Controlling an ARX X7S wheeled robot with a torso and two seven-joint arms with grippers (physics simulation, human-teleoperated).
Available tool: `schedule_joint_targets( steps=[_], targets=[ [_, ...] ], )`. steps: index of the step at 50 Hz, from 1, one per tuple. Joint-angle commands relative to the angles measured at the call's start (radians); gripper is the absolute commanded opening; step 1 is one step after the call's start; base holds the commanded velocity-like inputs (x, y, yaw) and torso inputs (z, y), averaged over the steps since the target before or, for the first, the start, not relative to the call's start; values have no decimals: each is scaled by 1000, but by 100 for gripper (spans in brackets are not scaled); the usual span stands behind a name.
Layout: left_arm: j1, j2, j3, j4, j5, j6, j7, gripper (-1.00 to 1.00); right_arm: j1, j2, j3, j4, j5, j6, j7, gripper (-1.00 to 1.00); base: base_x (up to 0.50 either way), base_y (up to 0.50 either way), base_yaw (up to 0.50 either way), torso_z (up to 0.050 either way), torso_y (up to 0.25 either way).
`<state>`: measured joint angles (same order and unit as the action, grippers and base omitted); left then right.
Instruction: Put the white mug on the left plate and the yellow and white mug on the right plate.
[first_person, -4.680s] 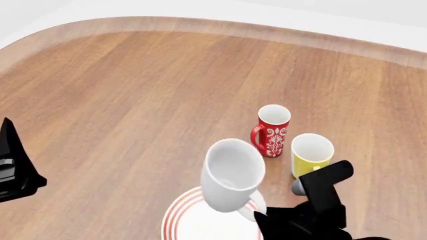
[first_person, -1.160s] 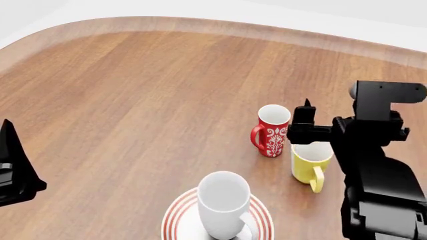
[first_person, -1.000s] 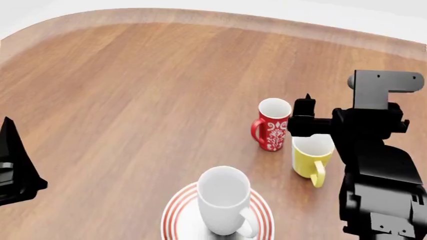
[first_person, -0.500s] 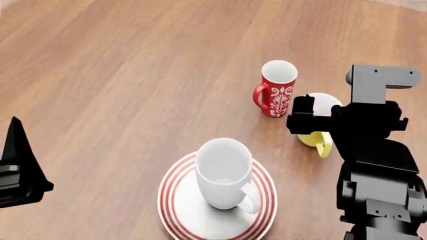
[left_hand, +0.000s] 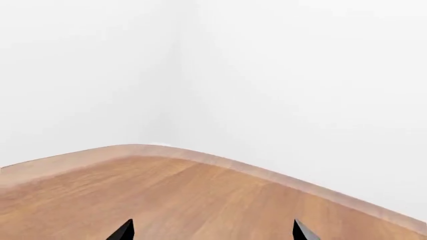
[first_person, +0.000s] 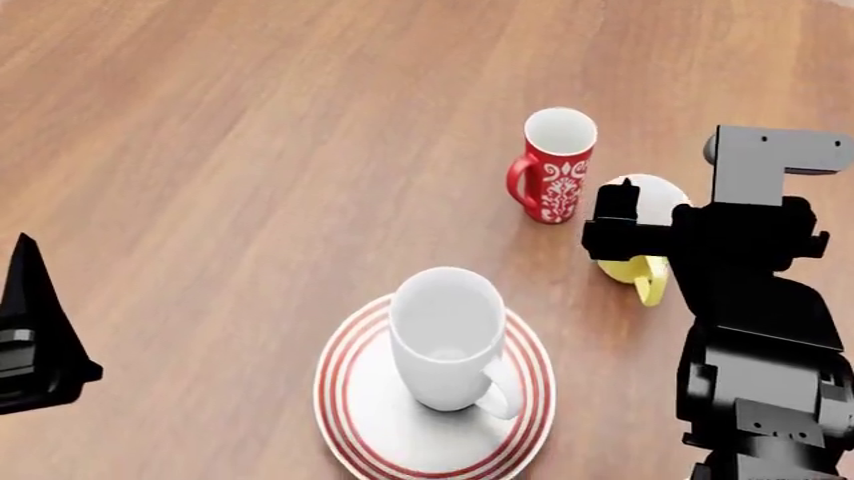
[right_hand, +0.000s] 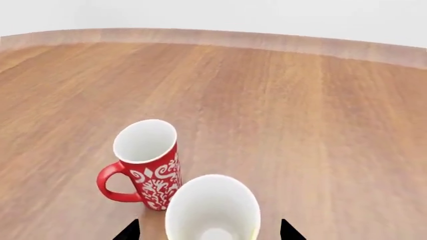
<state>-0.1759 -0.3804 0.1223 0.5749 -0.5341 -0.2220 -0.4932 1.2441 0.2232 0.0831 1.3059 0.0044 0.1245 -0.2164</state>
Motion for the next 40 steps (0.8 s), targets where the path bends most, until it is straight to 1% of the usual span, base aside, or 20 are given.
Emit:
schedule_joint_targets(
  steps=[1, 5, 19, 28, 36, 40],
  targets=[
    [1, -4, 12, -8, 13, 15, 11, 100, -6, 1, 6, 3, -3, -14, 8, 100, 0, 0, 0, 0, -250],
    [0, -2, 4, -7, -4, 9, 4, 100, -6, 2, 7, 3, -3, -11, 9, 100, 0, 0, 0, 0, -228],
    [-1, 0, 10, -12, 14, 23, -1, 100, -9, 2, 7, 3, -3, -7, 5, 100, 0, 0, 0, 0, 0],
    [-2, 1, 3, -12, 0, 24, -7, 100, -10, 1, 4, 3, -5, -1, 2, 100, 0, 0, 0, 6, -216],
    [-2, 0, 8, -13, 9, 29, -9, 100, -12, 1, 6, 3, -3, 3, -2, 100, 0, 0, 0, 0, 0],
    [1, -2, -4, -9, -14, 36, -2, 100, -12, 1, 7, 3, -3, 4, -2, 100, 0, 0, 0, 5, -215]
  ],
)
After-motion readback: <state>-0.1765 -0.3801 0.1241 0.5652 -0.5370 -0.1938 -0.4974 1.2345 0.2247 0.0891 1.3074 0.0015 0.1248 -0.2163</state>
